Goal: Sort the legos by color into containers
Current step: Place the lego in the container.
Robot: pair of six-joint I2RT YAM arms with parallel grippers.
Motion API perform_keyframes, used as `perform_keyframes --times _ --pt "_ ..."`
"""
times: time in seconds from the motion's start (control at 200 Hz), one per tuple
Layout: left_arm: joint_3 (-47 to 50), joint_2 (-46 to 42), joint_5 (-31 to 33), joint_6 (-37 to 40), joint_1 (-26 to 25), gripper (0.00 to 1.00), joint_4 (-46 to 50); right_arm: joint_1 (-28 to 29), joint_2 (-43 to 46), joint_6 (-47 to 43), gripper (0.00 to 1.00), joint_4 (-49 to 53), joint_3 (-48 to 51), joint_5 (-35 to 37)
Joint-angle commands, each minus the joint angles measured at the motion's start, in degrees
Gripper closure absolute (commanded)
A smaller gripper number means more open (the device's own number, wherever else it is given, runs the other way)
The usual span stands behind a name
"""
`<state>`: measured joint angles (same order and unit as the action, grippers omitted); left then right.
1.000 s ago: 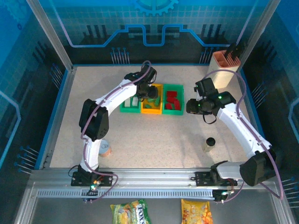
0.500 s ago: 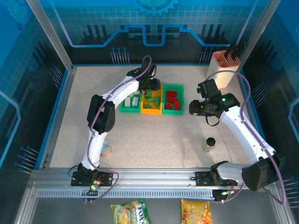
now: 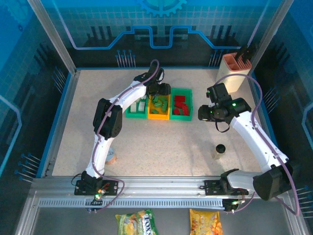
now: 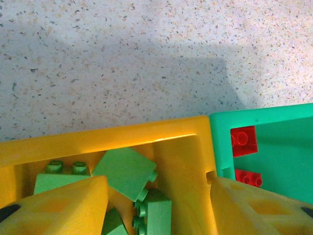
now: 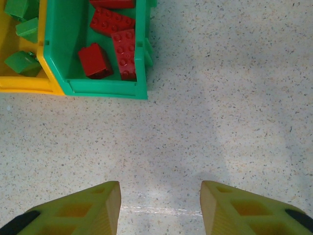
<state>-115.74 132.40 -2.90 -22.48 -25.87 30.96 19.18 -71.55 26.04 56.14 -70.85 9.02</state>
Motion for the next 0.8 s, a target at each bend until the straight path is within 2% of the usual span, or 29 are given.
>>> perform_keyframes --times 0.0,0.33,0.49,0.565,0.775,0.795 --pt "-0.2 -2.0 -1.5 0.1 0.3 0.42 -0.8 0.3 1.2 -0.2 0.52 1.1 0.7 1.3" --pt "8.4 -12.6 3.4 2.9 0.3 0.41 -0.5 -2.8 -1.1 -3.7 0.47 -3.2 2.9 4.7" --pt "17.8 -21.1 6.8 3.7 1.1 0.38 -2.5 -6.2 -1.3 -6.8 0.38 -9.1 6.5 3.3" --pt "22.9 -25.5 7.6 3.5 2.1 0.35 -3.6 -8.0 -1.5 -7.8 0.28 -12.0 8.0 3.0" --pt "36.7 -36.4 12.8 2.7 6.4 0.20 -5.2 -12.6 -3.7 -10.2 0.13 -20.0 11.7 0.9" --pt "38.0 -37.2 13.0 2.6 6.9 0.14 -5.5 -12.9 -4.0 -10.3 0.11 -20.6 11.9 0.9"
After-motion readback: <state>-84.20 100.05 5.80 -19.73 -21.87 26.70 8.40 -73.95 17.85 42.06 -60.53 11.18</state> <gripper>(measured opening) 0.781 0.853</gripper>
